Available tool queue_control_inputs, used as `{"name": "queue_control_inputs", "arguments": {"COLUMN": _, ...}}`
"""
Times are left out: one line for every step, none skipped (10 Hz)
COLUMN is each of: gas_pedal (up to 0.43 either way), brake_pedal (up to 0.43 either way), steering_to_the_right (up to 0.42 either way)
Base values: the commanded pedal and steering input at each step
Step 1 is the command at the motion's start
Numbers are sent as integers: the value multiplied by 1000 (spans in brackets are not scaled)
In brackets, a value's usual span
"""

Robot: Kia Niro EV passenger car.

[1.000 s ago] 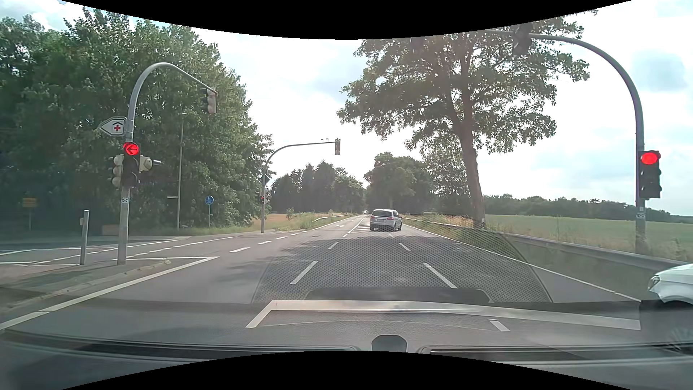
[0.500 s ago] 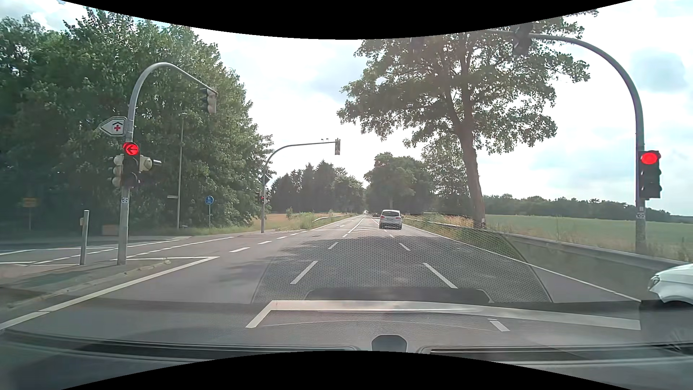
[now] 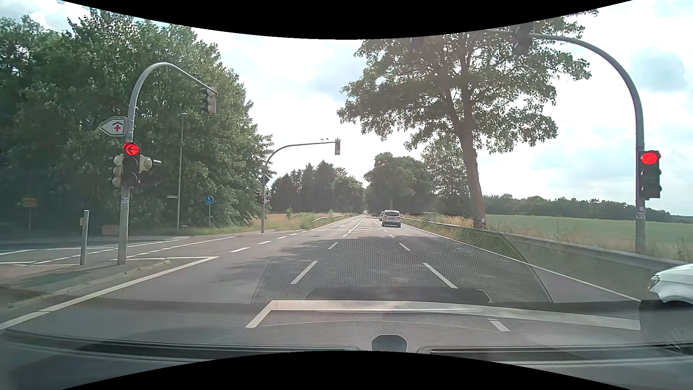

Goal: Follow the waypoints while adhering to traffic rules and regulations

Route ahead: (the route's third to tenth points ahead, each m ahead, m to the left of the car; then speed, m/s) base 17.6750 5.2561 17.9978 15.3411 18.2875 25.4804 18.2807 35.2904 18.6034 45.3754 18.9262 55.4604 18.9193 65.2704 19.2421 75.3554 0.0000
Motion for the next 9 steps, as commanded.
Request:
{"name": "queue_control_inputs", "arguments": {"gas_pedal": 0, "brake_pedal": 482, "steering_to_the_right": -1}}
{"name": "queue_control_inputs", "arguments": {"gas_pedal": 0, "brake_pedal": 482, "steering_to_the_right": -1}}
{"name": "queue_control_inputs", "arguments": {"gas_pedal": 0, "brake_pedal": 482, "steering_to_the_right": -1}}
{"name": "queue_control_inputs", "arguments": {"gas_pedal": 0, "brake_pedal": 476, "steering_to_the_right": -1}}
{"name": "queue_control_inputs", "arguments": {"gas_pedal": 0, "brake_pedal": 476, "steering_to_the_right": -1}}
{"name": "queue_control_inputs", "arguments": {"gas_pedal": 0, "brake_pedal": 476, "steering_to_the_right": -1}}
{"name": "queue_control_inputs", "arguments": {"gas_pedal": 0, "brake_pedal": 476, "steering_to_the_right": -1}}
{"name": "queue_control_inputs", "arguments": {"gas_pedal": 0, "brake_pedal": 476, "steering_to_the_right": -1}}
{"name": "queue_control_inputs", "arguments": {"gas_pedal": 0, "brake_pedal": 476, "steering_to_the_right": -1}}
